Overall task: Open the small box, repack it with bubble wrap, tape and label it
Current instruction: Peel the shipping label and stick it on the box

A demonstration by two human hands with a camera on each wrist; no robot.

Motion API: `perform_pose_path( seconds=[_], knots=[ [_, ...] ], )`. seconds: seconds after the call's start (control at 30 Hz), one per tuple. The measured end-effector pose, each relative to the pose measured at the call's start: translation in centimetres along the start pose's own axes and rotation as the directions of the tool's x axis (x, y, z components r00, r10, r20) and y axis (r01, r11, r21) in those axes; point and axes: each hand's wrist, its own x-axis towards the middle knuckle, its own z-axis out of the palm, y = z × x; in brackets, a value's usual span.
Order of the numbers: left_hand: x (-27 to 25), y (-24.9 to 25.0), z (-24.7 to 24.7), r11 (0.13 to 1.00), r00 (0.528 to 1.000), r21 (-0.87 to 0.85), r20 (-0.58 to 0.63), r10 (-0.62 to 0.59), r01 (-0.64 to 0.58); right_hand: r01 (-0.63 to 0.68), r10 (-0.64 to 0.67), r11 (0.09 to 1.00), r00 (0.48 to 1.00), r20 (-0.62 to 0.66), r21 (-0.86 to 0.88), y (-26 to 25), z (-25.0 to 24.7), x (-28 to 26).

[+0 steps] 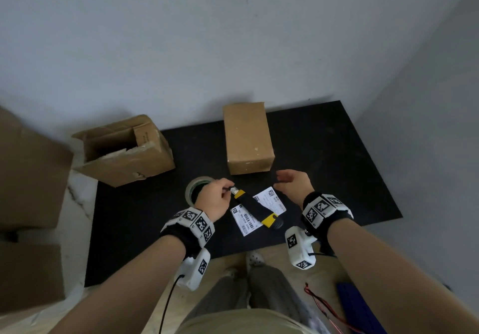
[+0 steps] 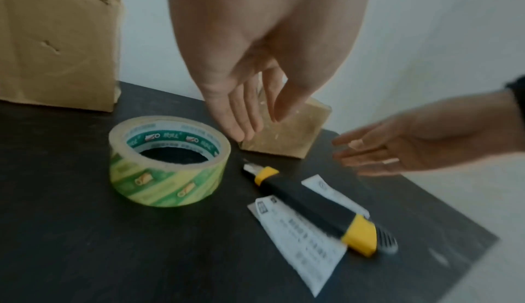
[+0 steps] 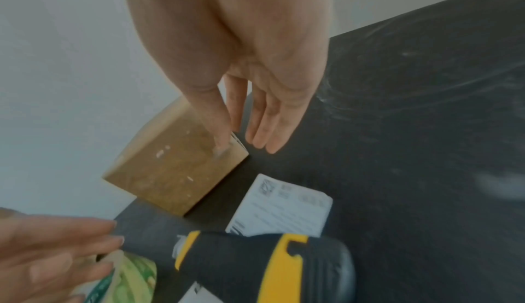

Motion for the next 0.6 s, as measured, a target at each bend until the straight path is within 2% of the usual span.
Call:
perform_pose_path(
  seconds=[0.07, 0.13, 0.27, 0.43, 0.6],
  knots=[
    [-0.6, -0.2, 0.8, 0.992, 0.991, 0.082, 0.097, 0.089, -0.097, -0.032, 0.032, 0.999, 0.999, -0.010, -0.026, 1.4, 0.4, -0.4],
    [-1.0, -0.5, 1.8, 0.976, 0.973, 0.148, 0.187, 0.134, -0.163, -0.052, 0.052, 0.991, 0.999, -0.009, -0.123, 2.8, 0.7, -0.7],
    [-1.8, -1.2, 4.0, 0.941, 0.949, 0.236, 0.258, 0.181, -0.243, -0.037, 0.035, 0.965, 0.999, -0.013, -0.260, 4.5, 1.2, -1.0],
    [-2.7, -2.4, 6.1, 0.884, 0.930, 0.350, 0.307, 0.204, -0.310, -0.027, 0.018, 0.973, 0.999, -0.042, -0.228, 4.2, 1.8, -0.7],
    [-3.1, -3.1, 6.7, 0.852, 0.922, 0.400, 0.321, 0.216, -0.339, -0.090, 0.076, 0.986, 0.992, -0.104, -0.138, 3.9, 2.0, -0.3]
  ],
)
